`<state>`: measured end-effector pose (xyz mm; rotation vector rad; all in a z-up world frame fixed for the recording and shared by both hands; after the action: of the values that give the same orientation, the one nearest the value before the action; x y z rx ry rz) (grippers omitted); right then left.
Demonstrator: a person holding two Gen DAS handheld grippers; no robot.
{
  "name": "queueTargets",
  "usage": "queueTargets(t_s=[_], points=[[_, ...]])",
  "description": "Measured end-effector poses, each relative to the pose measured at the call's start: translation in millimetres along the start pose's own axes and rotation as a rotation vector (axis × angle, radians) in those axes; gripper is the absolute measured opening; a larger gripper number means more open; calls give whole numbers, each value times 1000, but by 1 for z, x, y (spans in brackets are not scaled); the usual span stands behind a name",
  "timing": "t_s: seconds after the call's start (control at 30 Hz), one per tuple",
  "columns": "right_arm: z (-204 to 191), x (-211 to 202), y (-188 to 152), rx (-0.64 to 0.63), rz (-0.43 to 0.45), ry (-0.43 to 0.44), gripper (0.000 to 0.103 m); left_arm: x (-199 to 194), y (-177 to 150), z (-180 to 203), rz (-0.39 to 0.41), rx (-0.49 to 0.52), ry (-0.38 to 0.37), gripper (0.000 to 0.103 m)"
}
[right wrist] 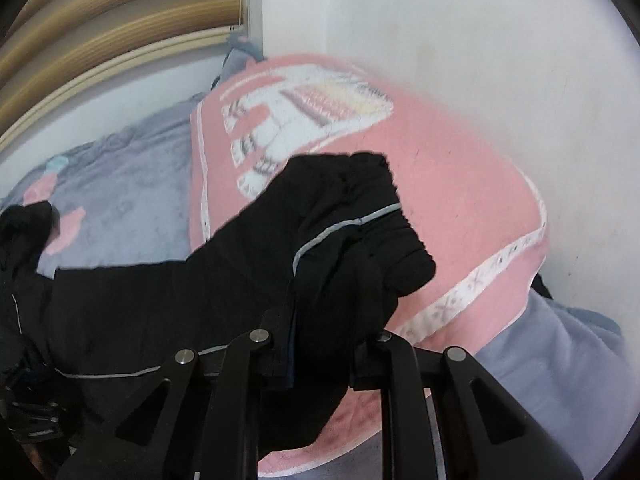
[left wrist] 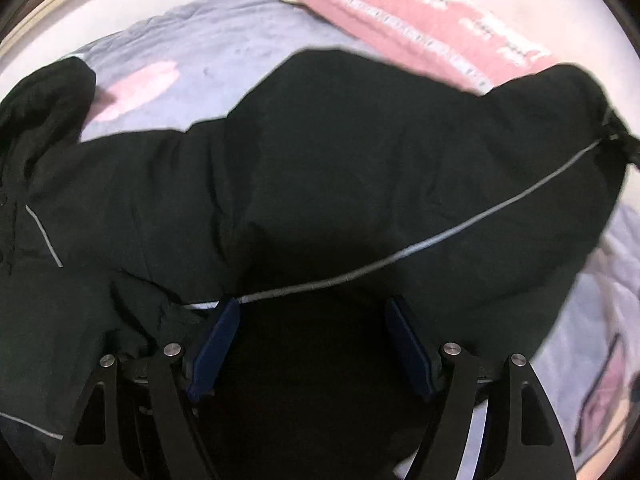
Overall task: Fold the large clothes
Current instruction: 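Grasp the other sleeve cuff with the right gripper and lift it, then fold the held sleeve across the jacket front with the right gripper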
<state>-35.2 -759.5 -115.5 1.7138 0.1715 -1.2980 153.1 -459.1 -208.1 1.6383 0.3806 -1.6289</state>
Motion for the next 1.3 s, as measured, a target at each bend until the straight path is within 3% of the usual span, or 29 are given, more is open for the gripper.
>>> queueTargets(t_s=[0.13, 0.23, 0.37, 0.57, 0.77, 0.97, 1.13, 1.23, 1.3], points=[[-19, -25, 2, -30, 24, 76, 20, -39, -7, -16, 85, -29, -58, 76], [-52, -55, -2, -106, 54, 97, 20, -77, -17, -36, 154, -50, -33, 76], [-116, -88, -14, -200, 73, 135, 20, -118, -36, -79, 201, -79, 36, 76], [-221, -133, -36, -324, 86, 219, 20, -166, -81, -151, 228, -203, 104, 76], [-337, -175, -64, -448, 73, 320, 20, -192, -133, -224, 236, -305, 91, 76], [-452, -192, -101, -566, 50, 359, 20, -209, -170, -271, 271, -329, 132, 76], [-528, -191, -141, -647, 6, 394, 20, -214, -196, -308, 279, -369, 121, 76], [-561, -179, -159, -677, -54, 425, 21, -217, -212, -331, 279, -406, 113, 76], [-584, -166, -174, -701, -137, 488, 27, -217, -222, -346, 277, -435, 111, 76]])
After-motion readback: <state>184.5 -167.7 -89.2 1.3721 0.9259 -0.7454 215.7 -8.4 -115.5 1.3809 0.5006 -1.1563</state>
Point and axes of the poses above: each gripper's, at about its wrist camera, not at the fingertips, and x roughly the way its jaws point, z to its right, y to its top, the point moved 4 cm from there along x, roughly the way its jaws point, and after that the axes turned 12 degrees about -z, right-handed, at the moved point
